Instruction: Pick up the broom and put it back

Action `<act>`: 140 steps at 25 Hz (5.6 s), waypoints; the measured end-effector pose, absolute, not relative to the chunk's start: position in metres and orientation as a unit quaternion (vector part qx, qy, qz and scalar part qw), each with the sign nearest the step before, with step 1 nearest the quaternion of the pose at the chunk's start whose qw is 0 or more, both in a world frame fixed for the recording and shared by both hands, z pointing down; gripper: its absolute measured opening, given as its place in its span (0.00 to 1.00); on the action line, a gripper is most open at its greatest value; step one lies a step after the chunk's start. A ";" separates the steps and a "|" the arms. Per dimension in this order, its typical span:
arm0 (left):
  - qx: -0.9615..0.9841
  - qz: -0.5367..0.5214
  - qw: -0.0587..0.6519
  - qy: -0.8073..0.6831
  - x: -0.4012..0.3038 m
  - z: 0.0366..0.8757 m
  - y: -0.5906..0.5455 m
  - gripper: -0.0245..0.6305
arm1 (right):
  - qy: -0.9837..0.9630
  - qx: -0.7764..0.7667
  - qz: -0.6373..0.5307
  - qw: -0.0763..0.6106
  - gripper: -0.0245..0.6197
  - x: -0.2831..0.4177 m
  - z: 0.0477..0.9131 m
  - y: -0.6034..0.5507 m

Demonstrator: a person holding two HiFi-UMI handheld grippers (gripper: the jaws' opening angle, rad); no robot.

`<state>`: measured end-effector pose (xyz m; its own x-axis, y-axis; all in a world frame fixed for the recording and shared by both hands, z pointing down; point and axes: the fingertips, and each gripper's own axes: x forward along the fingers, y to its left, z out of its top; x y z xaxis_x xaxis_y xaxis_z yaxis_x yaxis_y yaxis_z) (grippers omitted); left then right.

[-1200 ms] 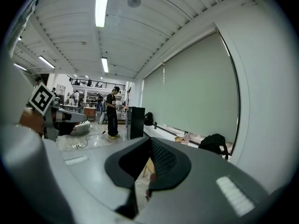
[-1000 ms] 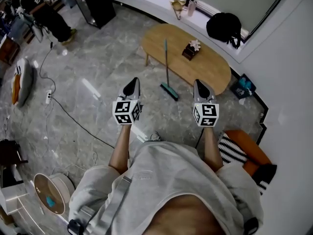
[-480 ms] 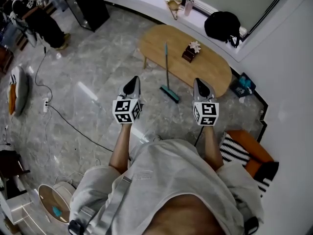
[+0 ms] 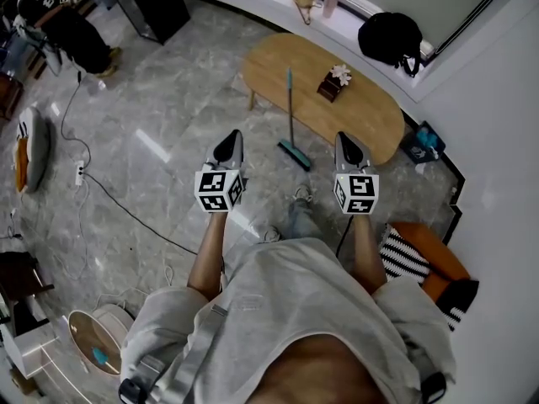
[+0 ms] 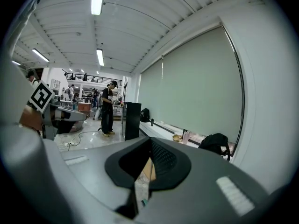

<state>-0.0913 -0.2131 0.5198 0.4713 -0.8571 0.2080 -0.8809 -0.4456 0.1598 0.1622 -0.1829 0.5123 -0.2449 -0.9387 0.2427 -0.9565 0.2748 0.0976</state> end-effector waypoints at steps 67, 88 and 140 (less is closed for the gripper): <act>0.808 0.112 0.223 -0.534 -0.103 0.488 -0.032 0.04 | -0.820 0.537 0.120 0.156 0.04 0.103 0.484 -0.043; 0.792 0.116 0.253 -0.544 -0.110 0.459 0.016 0.04 | -0.813 0.517 0.173 0.202 0.04 0.095 0.474 0.040; 0.791 0.129 0.253 -0.541 -0.115 0.439 0.040 0.04 | -0.822 0.461 0.189 0.276 0.15 0.045 0.562 -0.055</act>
<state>-0.1149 0.0405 0.4389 0.3812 -0.7914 0.4779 -0.9218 -0.2859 0.2617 0.0447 -0.0549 0.5620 -0.4225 -0.6534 0.6281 -0.8621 0.5037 -0.0560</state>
